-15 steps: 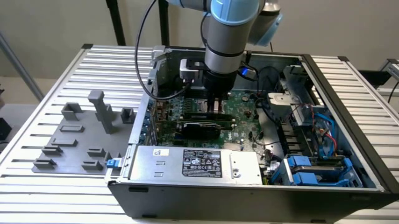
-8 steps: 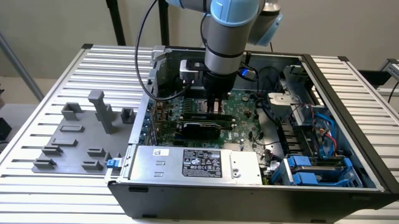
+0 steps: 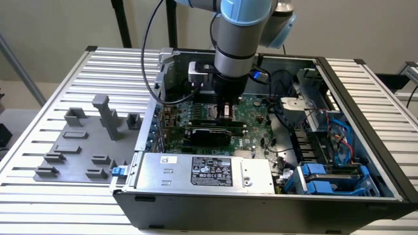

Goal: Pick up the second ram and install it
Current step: 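Insert the second ram into the second slot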

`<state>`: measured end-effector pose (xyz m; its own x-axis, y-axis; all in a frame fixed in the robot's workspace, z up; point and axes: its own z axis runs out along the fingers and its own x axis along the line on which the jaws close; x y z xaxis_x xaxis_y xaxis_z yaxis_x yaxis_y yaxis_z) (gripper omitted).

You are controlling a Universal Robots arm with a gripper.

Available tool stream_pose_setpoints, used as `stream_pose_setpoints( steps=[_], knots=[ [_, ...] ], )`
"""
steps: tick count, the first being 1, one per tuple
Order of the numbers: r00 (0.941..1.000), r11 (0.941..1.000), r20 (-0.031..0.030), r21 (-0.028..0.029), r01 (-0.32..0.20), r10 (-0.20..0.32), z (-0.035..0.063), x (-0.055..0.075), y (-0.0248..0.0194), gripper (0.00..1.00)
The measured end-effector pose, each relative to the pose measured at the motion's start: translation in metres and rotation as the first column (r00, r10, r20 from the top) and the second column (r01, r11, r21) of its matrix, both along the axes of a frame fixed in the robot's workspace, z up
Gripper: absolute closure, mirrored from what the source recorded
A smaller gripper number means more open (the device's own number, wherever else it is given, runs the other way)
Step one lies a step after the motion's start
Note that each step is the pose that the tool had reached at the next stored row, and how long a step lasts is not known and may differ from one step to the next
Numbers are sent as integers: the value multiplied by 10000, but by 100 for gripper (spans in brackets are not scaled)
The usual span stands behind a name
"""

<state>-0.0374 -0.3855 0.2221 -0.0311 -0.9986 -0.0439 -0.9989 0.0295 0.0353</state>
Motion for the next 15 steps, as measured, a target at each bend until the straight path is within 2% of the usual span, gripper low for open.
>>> stream_pose_setpoints(
  steps=[9,10,11,12,15],
  knots=[
    [10000,10000,-6,2,-1,1,202,-2,0,74],
    [10000,10000,-6,1,-1,1,213,-4,0,81],
    [10000,10000,-6,2,-1,1,216,-6,0,81],
    [10000,10000,-5,3,0,0,215,-8,0,87],
    [10000,10000,-5,3,-1,1,216,-8,0,89]
  ],
)
